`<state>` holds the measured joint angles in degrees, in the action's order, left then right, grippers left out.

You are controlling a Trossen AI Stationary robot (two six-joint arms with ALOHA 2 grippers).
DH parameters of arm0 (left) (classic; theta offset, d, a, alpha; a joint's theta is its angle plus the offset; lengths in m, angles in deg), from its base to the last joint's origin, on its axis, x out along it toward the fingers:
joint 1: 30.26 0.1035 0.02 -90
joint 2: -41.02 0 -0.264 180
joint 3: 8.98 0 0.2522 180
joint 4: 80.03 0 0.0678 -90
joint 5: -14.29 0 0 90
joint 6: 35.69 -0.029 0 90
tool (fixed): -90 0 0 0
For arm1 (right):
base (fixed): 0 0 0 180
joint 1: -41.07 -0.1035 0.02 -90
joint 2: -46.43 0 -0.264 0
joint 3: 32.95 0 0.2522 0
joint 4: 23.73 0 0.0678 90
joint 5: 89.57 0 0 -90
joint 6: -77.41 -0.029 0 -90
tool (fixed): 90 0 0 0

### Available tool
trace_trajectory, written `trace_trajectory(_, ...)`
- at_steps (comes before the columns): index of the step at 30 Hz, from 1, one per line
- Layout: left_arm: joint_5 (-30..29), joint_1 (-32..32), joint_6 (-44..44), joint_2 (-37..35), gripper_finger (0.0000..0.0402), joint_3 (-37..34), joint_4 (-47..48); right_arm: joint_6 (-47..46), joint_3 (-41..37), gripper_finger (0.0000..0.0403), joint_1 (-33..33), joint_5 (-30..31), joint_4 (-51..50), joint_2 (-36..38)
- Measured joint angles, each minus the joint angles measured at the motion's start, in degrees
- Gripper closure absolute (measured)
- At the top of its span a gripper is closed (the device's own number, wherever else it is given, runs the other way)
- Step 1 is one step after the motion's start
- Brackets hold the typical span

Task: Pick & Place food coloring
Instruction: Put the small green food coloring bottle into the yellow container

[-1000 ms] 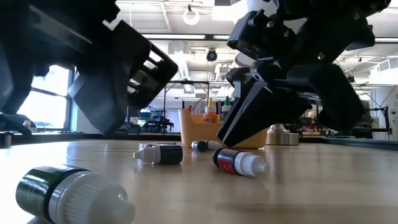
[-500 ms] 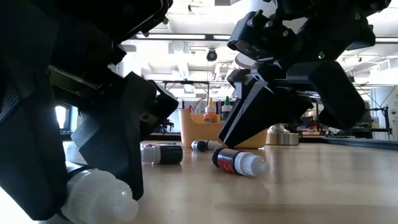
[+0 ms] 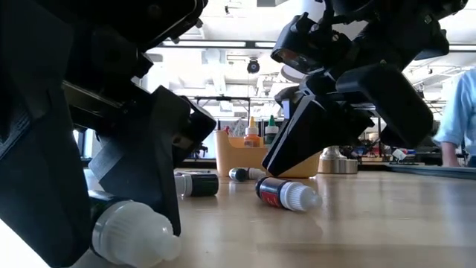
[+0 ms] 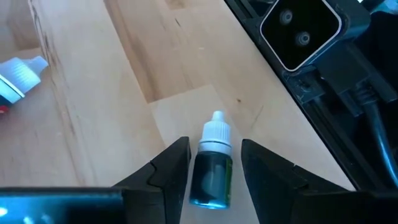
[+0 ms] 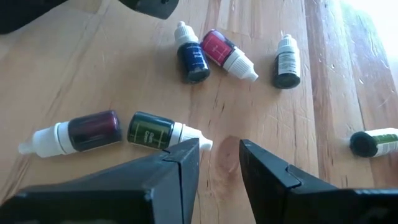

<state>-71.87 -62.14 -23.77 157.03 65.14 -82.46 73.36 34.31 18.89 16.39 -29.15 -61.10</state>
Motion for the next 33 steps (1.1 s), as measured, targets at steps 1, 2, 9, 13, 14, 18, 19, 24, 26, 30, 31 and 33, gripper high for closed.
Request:
trace_trajectory(1, -0.34, -0.02, -0.08, 0.0, 0.0255, 0.0, 0.0, 0.0, 0.0, 0.0295, 0.0, -0.02, 0.0, 0.0)
trace_trajectory(2, -0.42, -0.02, -0.26, 0.02, 0.026, 0.0, 0.0, 0.0, 0.0, 0.0295, 0.0, -0.02, -0.01, 0.0)
trace_trajectory(9, -2.51, -0.02, -1.28, 0.09, 0.0324, 0.42, -0.05, 0.07, 0.0, 0.0295, 0.0, -0.02, -0.17, 0.02)
trace_trajectory(13, -4.91, 0.0, -2.38, -1.13, 0.0345, 0.85, 1.62, -2.51, 0.0, 0.0295, -0.24, -0.67, -1.86, 0.03)
trace_trajectory(14, -6.4, 0.16, -2.88, -1.88, 0.0345, 1.1, 3.18, -3.45, 0.0, 0.0295, -0.4, -1.19, -2.92, 0.03)
trace_trajectory(18, -16.89, 1.03, -6.91, -7.41, 0.0332, 3.53, 13.47, -8.8, 0.2, 0.0295, -2.08, -2.1, -8.71, 0.13)
trace_trajectory(19, -20.94, 1.4, -8.37, -8.76, 0.0329, 4.44, 16.54, -10.67, 0.22, 0.0295, -2.74, -1.63, -10.57, 0.28)
trace_trajectory(24, -36.76, 6.7, -16.92, -12.41, 0.0332, 8.26, 30.46, -18.51, 0.31, 0.0295, -7.12, 6.76, -16.99, 0.4)
trace_trajectory(26, -40.08, 10.74, -19.31, -13.55, 0.0333, 8.99, 33.06, -20.45, 0.22, 0.0295, -8.98, 10.61, -17.84, 0.33)
trace_trajectory(30, -40.15, 20.82, -20.66, -13.51, 0.0328, 10.33, 33.28, -21.61, -0.04, 0.0295, -12.31, 16.03, -17.54, 0.12)
trace_trajectory(31, -39.49, 23.28, -20.57, -13.49, 0.0326, 10.76, 33.09, -21.9, -0.06, 0.0295, -13.02, 17.09, -17.54, 0.06)
trace_trajectory(33, -36.39, 28.08, -19.66, -13.51, 0.0322, 11.53, 32.46, -22.91, -0.09, 0.0295, -14.24, 18.5, -17.73, 0.0)
